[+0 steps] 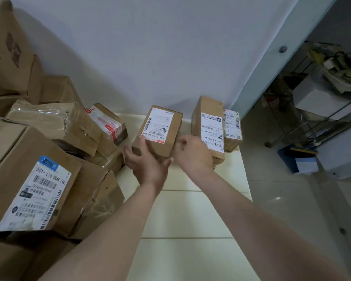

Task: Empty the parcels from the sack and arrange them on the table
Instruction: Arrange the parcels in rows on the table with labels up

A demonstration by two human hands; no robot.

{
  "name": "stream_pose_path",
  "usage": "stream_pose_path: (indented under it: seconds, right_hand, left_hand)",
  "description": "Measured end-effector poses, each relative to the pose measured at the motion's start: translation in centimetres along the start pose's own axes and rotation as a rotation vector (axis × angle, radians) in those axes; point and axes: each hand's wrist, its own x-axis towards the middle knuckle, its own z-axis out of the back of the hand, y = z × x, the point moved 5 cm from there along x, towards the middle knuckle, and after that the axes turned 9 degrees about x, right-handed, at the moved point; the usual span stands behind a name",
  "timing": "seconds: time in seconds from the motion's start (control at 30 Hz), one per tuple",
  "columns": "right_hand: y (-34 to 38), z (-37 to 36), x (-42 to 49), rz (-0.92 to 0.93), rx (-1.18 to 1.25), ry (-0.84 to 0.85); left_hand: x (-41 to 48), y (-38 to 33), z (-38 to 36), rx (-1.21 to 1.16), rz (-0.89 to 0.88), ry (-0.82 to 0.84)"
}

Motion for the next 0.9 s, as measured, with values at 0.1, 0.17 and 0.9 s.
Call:
stream_pose_path:
  seconds: [0.1, 0.17, 0.9]
  right_hand:
    - [-0.2, 3.3, 0.5, 0.125, -0.25, -0.323]
    - [-1.9, 3.6, 1.2, 0.034, -0.306, -0.276]
    - [9.3, 2.6, -12.0, 0.235, 0.298, 0.187]
  left_hand:
    - [0.5, -0.4, -1.3, -0.03, 0.059, 0.149]
    - [0.2, -1.0, -1.9, -0.031, 0.007, 0.154]
    - [-7.3, -11.3, 26.2, 0.59, -0.313, -0.394]
